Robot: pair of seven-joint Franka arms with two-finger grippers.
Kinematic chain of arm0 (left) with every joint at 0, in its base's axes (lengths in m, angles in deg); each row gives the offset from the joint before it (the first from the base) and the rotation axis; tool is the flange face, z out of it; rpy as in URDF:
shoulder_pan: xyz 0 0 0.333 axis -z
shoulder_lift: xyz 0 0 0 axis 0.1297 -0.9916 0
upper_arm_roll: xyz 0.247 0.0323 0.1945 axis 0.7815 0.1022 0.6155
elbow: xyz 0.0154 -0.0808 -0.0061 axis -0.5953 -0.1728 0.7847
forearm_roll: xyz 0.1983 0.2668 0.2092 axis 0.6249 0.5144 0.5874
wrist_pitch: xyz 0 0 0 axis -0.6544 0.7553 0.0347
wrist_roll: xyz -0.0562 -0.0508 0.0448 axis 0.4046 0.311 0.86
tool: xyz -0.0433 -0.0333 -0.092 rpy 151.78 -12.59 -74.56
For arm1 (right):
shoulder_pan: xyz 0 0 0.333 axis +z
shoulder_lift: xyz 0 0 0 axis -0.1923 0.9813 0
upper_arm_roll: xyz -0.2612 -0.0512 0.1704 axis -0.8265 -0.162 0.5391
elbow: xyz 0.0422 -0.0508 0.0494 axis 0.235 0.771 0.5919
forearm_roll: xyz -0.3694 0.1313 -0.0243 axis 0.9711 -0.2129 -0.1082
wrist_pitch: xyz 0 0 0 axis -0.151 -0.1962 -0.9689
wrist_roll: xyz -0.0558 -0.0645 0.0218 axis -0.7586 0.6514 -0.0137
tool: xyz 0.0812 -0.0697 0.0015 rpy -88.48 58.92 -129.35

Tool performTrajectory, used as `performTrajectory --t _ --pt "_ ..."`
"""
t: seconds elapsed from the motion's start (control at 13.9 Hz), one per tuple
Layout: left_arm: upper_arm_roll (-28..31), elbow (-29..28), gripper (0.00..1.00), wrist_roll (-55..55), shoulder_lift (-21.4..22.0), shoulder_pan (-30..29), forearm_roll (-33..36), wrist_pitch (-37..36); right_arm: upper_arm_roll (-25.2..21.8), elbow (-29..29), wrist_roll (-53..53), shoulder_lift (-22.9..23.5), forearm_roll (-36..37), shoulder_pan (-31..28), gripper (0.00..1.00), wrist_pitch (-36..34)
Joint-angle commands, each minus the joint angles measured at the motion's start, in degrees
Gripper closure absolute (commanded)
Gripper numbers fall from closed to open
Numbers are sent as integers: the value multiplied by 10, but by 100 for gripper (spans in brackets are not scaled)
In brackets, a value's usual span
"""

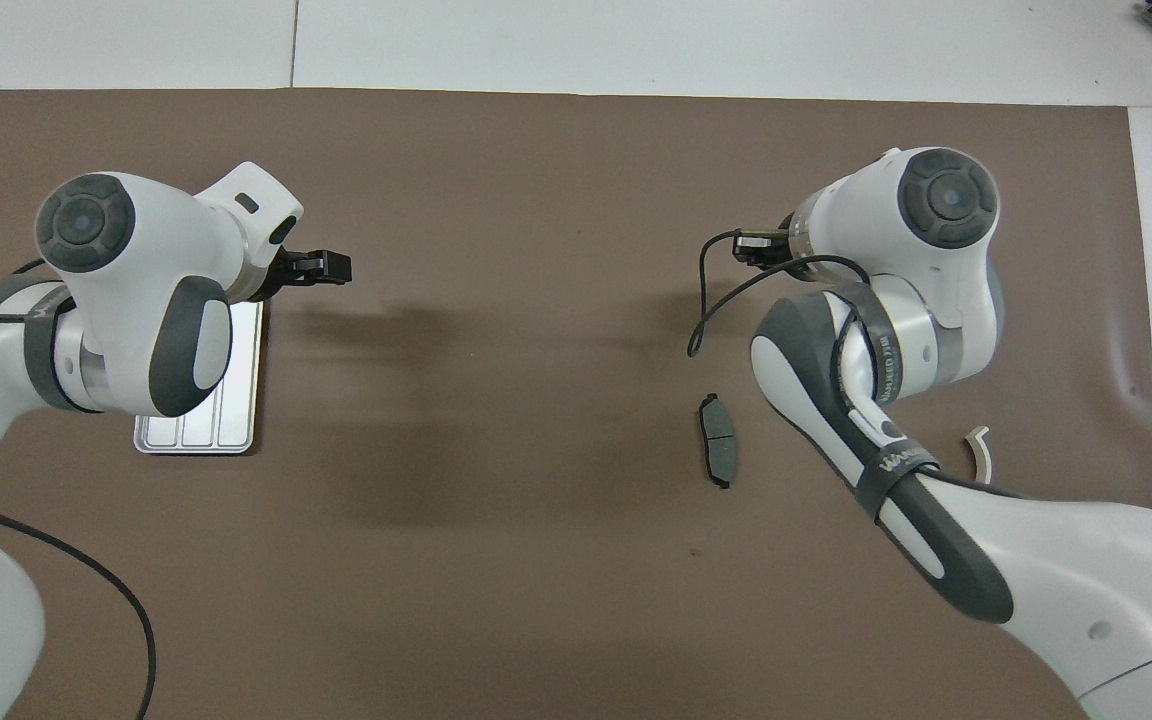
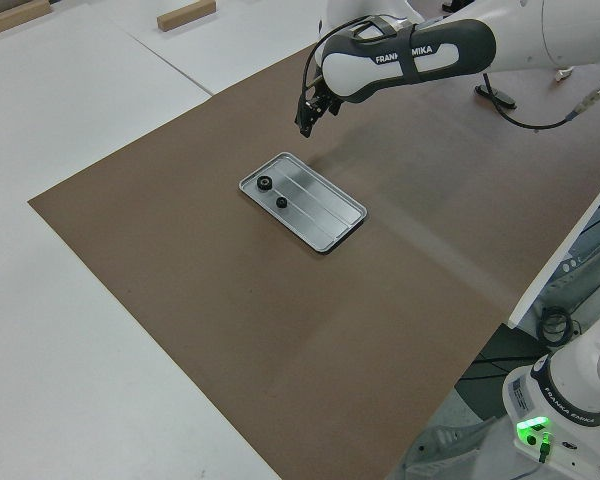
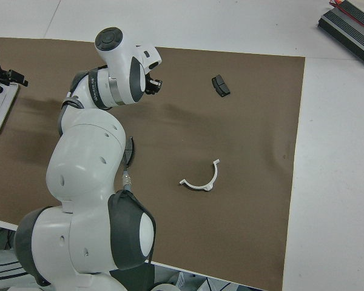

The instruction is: Pick bearing gear from pile to tray

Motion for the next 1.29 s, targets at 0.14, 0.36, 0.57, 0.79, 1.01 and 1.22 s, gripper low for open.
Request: performTrajectory --t 0.14,0.36,0.57,0.79,1.01,1.22 --pt "9 -39 0 37 9 20 -9 63 -1 -15 -129 1 -1 80 100 -10" --pt "9 -56 0 37 11 23 -9 87 -2 -23 -206 6 4 139 100 -10" --pt "9 -57 0 37 10 24 -9 90 -2 -23 -249 15 17 179 100 -7" --pt "9 -58 0 37 10 25 -9 91 -1 -41 -287 55 47 206 100 2" --pt "9 -59 0 38 10 27 -9 91 -1 -46 -294 68 54 213 100 12" --pt "9 -58 0 38 10 27 -9 91 -1 -37 -309 81 55 215 100 41"
